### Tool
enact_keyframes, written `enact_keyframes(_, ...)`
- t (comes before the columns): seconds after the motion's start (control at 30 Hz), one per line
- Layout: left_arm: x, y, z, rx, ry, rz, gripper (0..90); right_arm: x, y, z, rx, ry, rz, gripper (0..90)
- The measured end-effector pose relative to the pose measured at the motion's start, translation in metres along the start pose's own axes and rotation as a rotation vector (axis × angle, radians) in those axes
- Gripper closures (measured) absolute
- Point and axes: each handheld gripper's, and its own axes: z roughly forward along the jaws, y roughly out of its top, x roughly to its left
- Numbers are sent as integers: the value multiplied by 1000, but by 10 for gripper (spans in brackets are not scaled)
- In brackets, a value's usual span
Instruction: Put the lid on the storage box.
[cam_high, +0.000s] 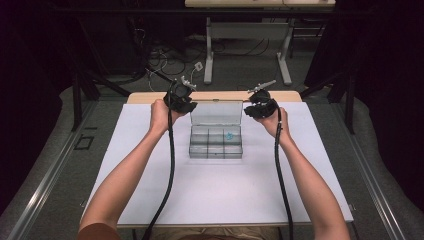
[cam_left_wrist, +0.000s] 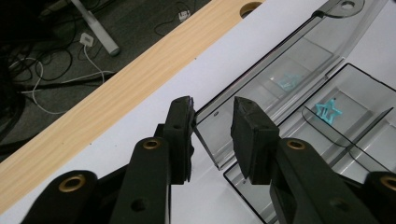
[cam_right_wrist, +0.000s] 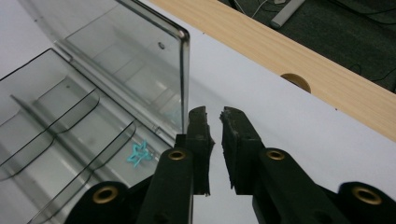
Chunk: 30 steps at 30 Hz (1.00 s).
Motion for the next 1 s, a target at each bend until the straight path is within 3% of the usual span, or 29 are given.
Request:
enact_keyframes(0.3, 0, -3, -4, -19, -31, -7, 698, 12, 14, -19, -5, 0, -44, 722)
enact_keyframes(0.5, -6, -7, -10, -6, -32, 32, 711, 22, 21, -19, -5, 11, -70, 752)
enact_keyframes(0.73, -15, -17, -16, -23, -17, 57, 726, 32, 11, -25, -30, 12, -73, 765)
enact_keyframes(0.77, -16, -18, -18, -11, -14, 86, 727, 32, 9, -25, -37, 14, -77, 768)
enact_keyframes(0.8, -18, -20, -19, -13, -16, 81, 728, 34, 7, -26, -40, 17, -73, 769)
enact_keyframes(1.0, -27, -29, -22, -31, 2, 101, 728, 44, -2, -31, -55, -15, -92, 769)
